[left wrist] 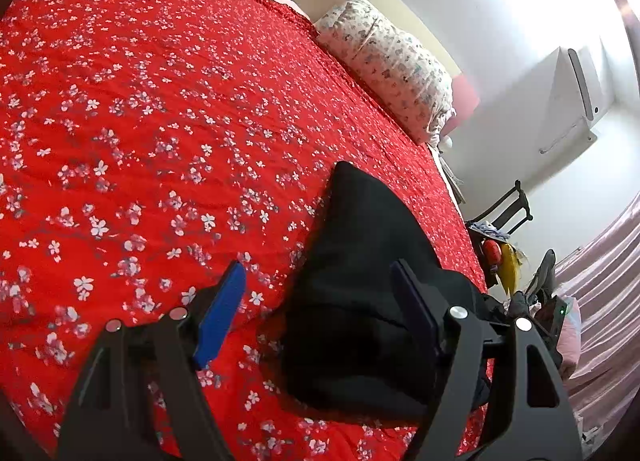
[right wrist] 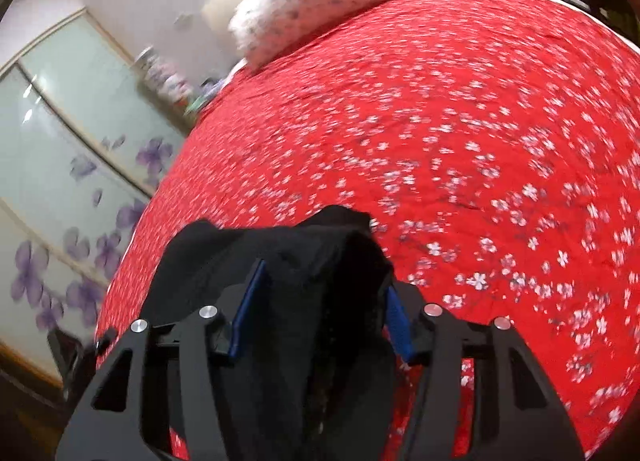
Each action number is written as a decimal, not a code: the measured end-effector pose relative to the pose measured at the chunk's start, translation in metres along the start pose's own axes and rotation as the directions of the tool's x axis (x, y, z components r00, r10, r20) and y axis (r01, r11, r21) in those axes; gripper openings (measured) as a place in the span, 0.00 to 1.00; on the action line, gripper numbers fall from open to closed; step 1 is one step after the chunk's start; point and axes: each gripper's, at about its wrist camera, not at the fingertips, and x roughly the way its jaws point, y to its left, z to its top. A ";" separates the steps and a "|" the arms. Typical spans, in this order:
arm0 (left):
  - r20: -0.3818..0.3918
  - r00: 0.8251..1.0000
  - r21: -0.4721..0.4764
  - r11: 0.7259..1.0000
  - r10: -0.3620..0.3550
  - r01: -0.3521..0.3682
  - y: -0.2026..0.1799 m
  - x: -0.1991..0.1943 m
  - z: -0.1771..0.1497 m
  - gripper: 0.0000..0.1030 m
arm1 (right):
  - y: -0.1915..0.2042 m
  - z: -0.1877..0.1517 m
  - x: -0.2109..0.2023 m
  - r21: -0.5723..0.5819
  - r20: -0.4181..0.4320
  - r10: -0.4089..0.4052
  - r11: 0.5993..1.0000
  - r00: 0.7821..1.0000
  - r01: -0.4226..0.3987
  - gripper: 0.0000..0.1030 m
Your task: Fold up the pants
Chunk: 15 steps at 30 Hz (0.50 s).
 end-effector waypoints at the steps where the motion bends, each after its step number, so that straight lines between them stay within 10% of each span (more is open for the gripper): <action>1: -0.002 1.000 -0.002 1.000 -0.003 0.003 0.000 0.000 0.000 0.72 | 0.002 -0.002 0.002 -0.015 -0.006 -0.010 1.000 1.000 0.010 0.55; 3: -0.006 1.000 -0.002 1.000 -0.007 0.007 -0.001 0.001 0.000 0.72 | 0.009 -0.007 0.004 -0.055 -0.011 -0.031 0.998 0.999 0.030 0.55; 6: -0.002 1.000 0.005 1.000 -0.005 0.005 -0.002 0.000 -0.001 0.72 | 0.026 -0.002 -0.006 -0.101 0.033 -0.034 0.994 0.999 0.037 0.21; 15: 0.032 0.999 0.009 0.999 0.044 -0.044 0.001 -0.004 0.001 0.73 | 0.052 0.034 -0.015 -0.200 0.234 0.111 0.978 0.966 -0.064 0.18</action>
